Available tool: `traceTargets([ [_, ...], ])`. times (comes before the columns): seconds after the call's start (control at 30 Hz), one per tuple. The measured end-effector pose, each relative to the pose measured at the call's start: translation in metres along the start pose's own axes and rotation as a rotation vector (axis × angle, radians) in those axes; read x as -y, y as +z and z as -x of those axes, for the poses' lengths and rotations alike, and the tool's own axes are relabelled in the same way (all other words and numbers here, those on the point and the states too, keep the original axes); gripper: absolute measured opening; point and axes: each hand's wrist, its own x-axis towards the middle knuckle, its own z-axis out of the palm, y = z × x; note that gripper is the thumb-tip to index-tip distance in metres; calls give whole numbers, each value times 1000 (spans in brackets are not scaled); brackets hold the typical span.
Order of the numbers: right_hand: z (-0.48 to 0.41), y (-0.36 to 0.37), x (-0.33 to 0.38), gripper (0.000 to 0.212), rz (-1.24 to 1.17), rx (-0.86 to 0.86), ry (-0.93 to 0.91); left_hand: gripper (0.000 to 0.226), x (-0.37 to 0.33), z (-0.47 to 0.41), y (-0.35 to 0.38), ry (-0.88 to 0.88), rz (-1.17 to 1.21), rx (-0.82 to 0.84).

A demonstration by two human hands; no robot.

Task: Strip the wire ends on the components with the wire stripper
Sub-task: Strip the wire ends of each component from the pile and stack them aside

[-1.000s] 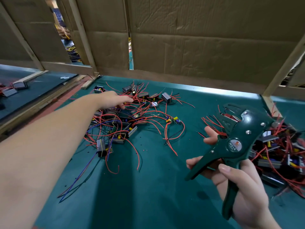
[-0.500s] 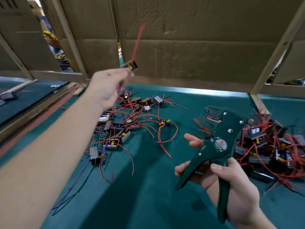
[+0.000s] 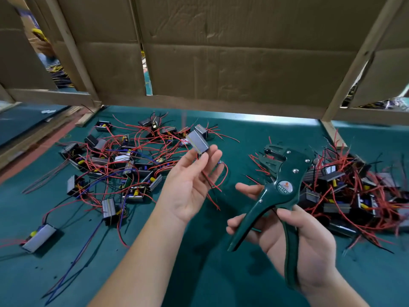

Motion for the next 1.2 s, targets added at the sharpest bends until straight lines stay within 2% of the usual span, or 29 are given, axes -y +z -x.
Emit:
traceTargets([
  [0.13,-1,0,-2,64,22,17,3,25,-4,3,-12,-19,12,-15],
  [0.33,-1,1,-5,77,50,-27,20,13,-4,3,-16,52,59,-66],
  [0.43,-2,2,-6,83,22,-14,57,10,-1,4,-15,85,-6,-63],
  [0.53,-3,2,-6,70,33,62,116,20,6,4,-13,145,-106,-64],
  [0.7,-4,4,-9,68,15,138,190,26,19,6,-10,140,-195,1],
  [0.77,-5,6,-10,74,3,101,188,26,22,7,-11,161,-448,-7],
  [0.83,-6,5,-11,79,30,34,174,28,21,10,-15,249,-872,-53],
  [0.93,-6,3,-8,83,64,-40,179,16,13,15,-20,391,-1575,-61],
  [1.0,-6,2,-7,85,58,-59,183,28,9,17,-22,395,-1877,-70],
  [1.03,-7,2,-6,85,49,-66,182,30,7,16,-22,444,-1920,-36],
  [1.13,-8,0,-4,82,27,-81,169,24,2,12,-25,614,-1858,205],
  [1.2,-9,-1,-3,81,15,-78,162,19,2,13,-25,519,-1725,329],
])
